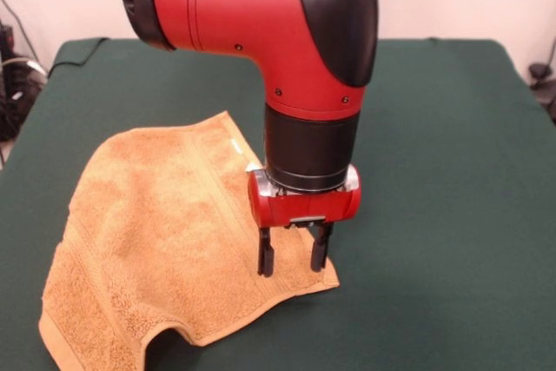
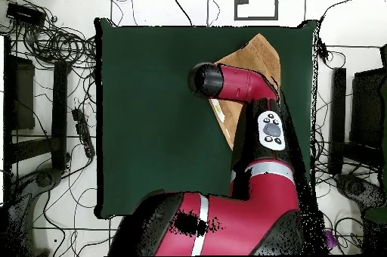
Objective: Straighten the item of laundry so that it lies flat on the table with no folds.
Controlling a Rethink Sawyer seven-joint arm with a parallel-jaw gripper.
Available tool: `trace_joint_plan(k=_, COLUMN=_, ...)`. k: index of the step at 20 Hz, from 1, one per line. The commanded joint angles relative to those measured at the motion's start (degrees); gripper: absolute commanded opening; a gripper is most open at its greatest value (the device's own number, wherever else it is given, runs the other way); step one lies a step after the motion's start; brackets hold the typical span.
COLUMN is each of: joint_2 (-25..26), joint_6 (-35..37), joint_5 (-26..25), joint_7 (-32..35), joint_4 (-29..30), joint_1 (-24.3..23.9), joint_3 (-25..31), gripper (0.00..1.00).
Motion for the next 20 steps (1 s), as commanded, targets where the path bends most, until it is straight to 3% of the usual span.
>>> trace_joint_plan(k=1, joint_2=3.8, joint_6=-0.8, joint_5=3.5, joint_7=13.1, joint_4=7.7, joint_1=-0.6, joint_3=5.4, gripper=1.0)
trace_joint_plan(k=20, joint_2=5.6, joint_6=-4.4, joint_5=4.6, joint_7=12.7, joint_4=8.9, joint_1=-1.3, joint_3=6.0, gripper=1.0)
